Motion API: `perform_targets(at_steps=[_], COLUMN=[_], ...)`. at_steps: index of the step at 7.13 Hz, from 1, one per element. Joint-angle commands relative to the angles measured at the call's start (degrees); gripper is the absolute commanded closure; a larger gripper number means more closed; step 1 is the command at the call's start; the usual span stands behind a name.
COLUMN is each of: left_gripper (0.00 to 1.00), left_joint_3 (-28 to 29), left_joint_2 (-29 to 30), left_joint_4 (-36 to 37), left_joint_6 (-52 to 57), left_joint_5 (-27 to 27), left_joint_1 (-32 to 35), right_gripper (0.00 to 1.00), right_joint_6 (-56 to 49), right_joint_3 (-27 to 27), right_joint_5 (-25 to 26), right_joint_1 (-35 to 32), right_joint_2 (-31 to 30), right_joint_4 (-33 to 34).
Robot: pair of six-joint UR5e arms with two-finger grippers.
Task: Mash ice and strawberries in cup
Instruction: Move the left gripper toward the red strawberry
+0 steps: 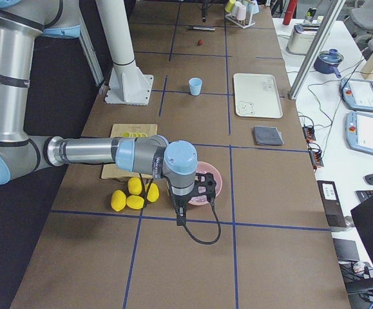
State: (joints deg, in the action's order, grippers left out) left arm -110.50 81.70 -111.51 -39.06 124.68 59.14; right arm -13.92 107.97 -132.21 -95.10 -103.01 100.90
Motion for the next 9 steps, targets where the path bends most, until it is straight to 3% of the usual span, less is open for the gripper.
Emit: perform_targets(at_steps=[1,2,5,9], left_gripper=[0.00,0.00,0.00,0.00], left_joint_3=[5.53,9.30,13.63,13.82], left_joint_2=[2.13,4.58,6.62,6.45], left_joint_4=[-7.38,-10.10,-10.66,-10.75], left_joint_6=[-6.45,-7.07,-6.90,-6.99], left_joint_5=[-4.69,-4.71,-4.71,-4.09], left_joint_1=[-6.92,-8.07,-11.59,-11.77], right_gripper=[0.00,0.00,0.00,0.00], right_joint_6=[0.03,0.03,0.03,0.12], right_joint_3=[-0.04,0.05,-0.04,-0.04], right_joint_5=[-0.07,-0.07,-0.07,-0.07], right_joint_1=[0.00,0.00,0.00,0.00], right_joint_2=[-0.09,-0.09,-0.09,-0.17], right_joint_4=[0.00,0.00,0.00,0.00])
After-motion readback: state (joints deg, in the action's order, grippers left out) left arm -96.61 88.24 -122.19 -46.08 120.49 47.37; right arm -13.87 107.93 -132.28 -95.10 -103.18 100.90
